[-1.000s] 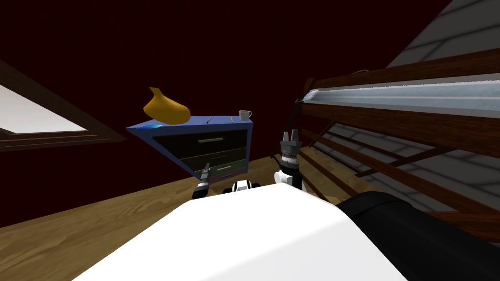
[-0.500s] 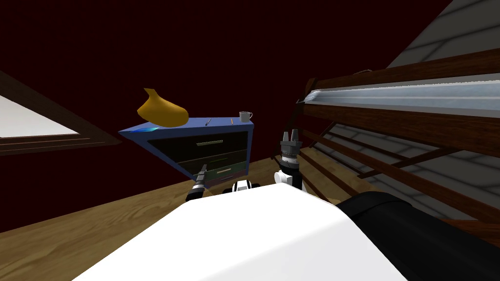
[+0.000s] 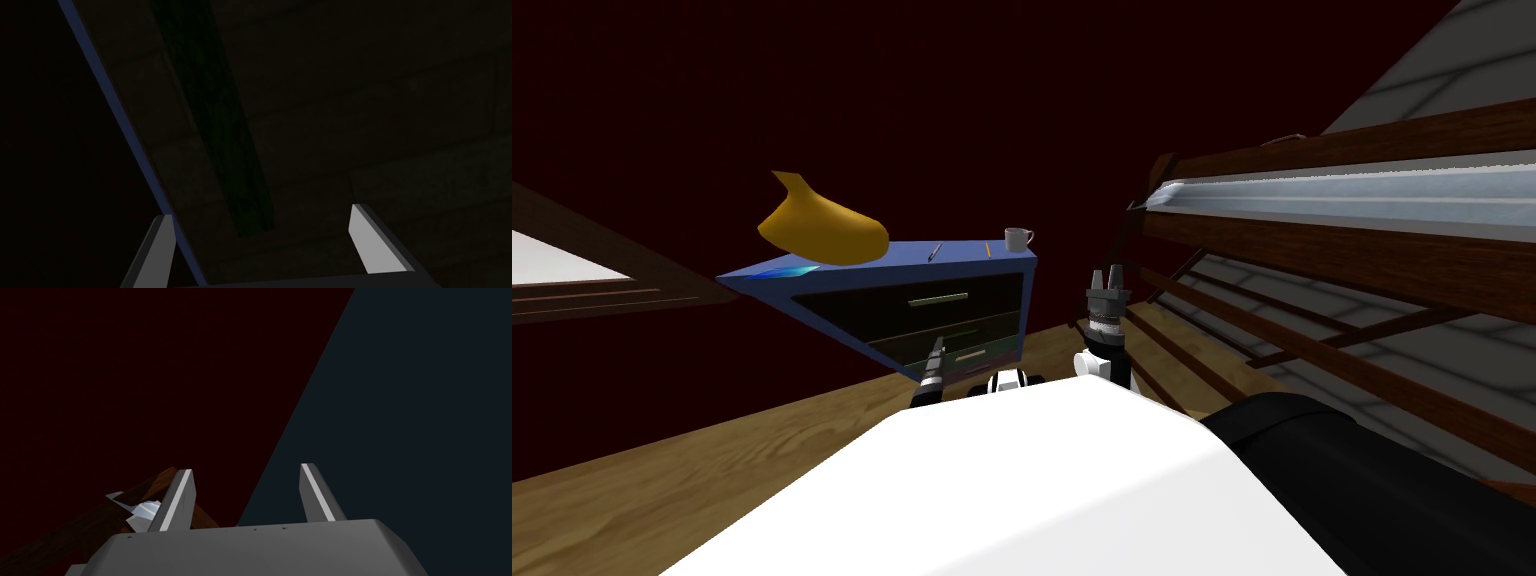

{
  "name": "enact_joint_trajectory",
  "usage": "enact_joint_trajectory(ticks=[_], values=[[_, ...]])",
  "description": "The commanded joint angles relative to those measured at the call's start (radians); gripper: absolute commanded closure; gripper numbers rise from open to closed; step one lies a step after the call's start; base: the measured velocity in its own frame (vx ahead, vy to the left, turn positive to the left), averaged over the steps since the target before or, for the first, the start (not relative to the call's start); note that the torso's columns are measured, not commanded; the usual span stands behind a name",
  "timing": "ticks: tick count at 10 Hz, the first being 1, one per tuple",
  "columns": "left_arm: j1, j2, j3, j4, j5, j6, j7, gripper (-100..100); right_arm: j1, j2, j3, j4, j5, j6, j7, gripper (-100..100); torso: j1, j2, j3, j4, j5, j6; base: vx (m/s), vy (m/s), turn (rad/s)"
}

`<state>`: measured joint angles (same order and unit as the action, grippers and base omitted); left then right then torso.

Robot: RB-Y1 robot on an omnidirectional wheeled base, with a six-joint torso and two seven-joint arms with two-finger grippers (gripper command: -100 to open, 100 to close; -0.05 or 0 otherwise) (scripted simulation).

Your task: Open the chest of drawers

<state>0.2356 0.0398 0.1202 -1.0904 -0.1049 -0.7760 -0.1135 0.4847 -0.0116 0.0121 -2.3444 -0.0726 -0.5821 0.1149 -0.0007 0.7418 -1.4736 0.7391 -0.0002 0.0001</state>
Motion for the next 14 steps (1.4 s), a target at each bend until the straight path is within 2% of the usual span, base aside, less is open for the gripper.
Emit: enact_joint_trajectory(ticks=[1,3,4,5,7,10,11,14], values=[[0.008,-0.026,-0.002,-0.013,-0.001,0.003,-0.001,-100,0.0,0.0,0.0,0.0,0.0,0.0,0.0,0,0.001,-0.002,-0.001,-0.001,0.0,0.0,-0.005,-0.002,-0.001],[-0.013,-0.022,0.001,-0.037,0.001,0.048,0.003,-100,0.0,0.0,0.0,0.0,0.0,0.0,0.0,0,0.001,-0.007,-0.004,-0.002,0.0,0.0,0.047,-0.002,-0.005],[-0.005,-0.021,0.0,-0.032,0.001,0.034,0.004,-100,0.0,0.0,0.0,0.0,0.0,0.0,0.0,0,0.001,-0.007,-0.005,-0.002,0.0,0.0,0.028,-0.002,-0.001],[0.007,-0.028,-0.002,-0.017,-0.001,0.009,-0.001,100,0.0,0.0,0.0,0.0,0.0,0.0,0.0,0,0.001,-0.004,-0.003,-0.001,0.0,0.0,-0.023,0.007,0.008],[0.004,-0.027,-0.005,-0.041,-0.003,0.032,0.004,100,0.0,0.0,0.0,0.0,0.0,0.0,0.0,0,0.002,-0.003,-0.001,-0.001,0.001,0.0,-0.058,-0.009,0.003],[0.014,-0.024,-0.011,-0.072,-0.007,0.054,0.011,100,0.0,0.0,0.0,0.0,0.0,0.0,0.0,0,-0.002,0.003,0.002,0.001,-0.001,0.0,-0.204,-0.041,0.018],[0.012,-0.025,-0.011,-0.062,-0.006,0.051,0.01,100,0.0,0.0,0.0,0.0,0.0,0.0,0.0,0,0.0,0.001,0.0,0.002,-0.002,-0.001,-0.099,-0.009,-0.008],[0.036,-0.026,-0.02,-0.089,-0.012,0.055,0.015,100,0.0,0.0,0.0,0.0,0.0,0.0,0.0,0,-0.002,0.001,0.0,0.0,-0.001,-0.001,-0.192,-0.041,0.02]])
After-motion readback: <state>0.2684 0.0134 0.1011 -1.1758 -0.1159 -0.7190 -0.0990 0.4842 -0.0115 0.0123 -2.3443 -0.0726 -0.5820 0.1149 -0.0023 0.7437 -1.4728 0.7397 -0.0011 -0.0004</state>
